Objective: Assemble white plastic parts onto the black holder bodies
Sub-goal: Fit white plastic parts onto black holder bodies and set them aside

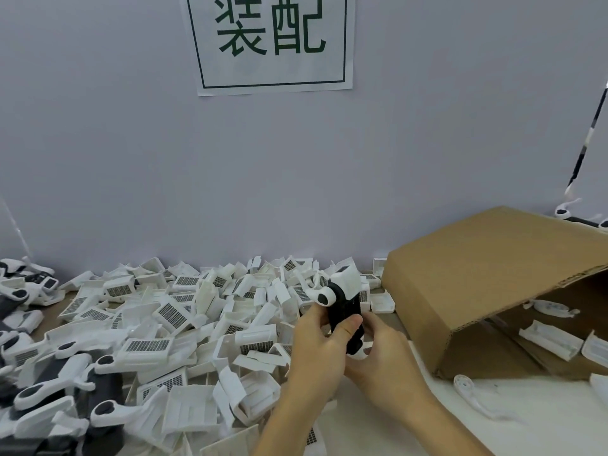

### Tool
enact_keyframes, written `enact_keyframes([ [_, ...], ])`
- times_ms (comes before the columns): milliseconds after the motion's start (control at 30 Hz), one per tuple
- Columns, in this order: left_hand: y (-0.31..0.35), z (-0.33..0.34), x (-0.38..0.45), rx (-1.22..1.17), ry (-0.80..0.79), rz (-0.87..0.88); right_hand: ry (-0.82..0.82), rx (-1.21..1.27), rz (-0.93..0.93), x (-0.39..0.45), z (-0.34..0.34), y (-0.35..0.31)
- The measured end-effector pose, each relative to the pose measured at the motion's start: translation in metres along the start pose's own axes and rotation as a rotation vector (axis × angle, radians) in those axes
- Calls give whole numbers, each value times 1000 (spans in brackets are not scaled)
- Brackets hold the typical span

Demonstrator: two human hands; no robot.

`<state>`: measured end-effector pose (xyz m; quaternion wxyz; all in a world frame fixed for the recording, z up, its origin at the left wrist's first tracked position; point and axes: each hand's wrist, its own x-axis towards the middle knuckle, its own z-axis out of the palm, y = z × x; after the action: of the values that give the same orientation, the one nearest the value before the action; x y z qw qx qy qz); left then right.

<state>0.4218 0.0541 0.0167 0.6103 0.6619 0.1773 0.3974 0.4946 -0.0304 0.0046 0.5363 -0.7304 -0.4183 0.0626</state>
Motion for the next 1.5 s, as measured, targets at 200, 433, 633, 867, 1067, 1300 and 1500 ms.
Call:
enact_keyframes([
  [200, -5, -2, 1, 164, 42, 119, 47, 95, -102, 0, 4, 4],
  [433, -13, -9, 2, 411, 40, 315, 193, 312, -120, -2, -2, 1],
  [633, -13, -9, -1, 590, -30, 503, 250, 338, -111, 4, -2, 2],
  [867, -18, -9, 0, 584, -19, 507, 260, 280, -103, 5, -6, 1],
  [1067, -19, -9, 1, 577, -32, 480, 254, 284, -69, 7, -7, 1],
  [1300, -17, -7, 1, 632, 13, 547, 276, 308, -51, 8, -8, -2],
  [1500, -12, -6, -3, 702, 4, 569, 286, 327, -59, 9, -11, -4],
])
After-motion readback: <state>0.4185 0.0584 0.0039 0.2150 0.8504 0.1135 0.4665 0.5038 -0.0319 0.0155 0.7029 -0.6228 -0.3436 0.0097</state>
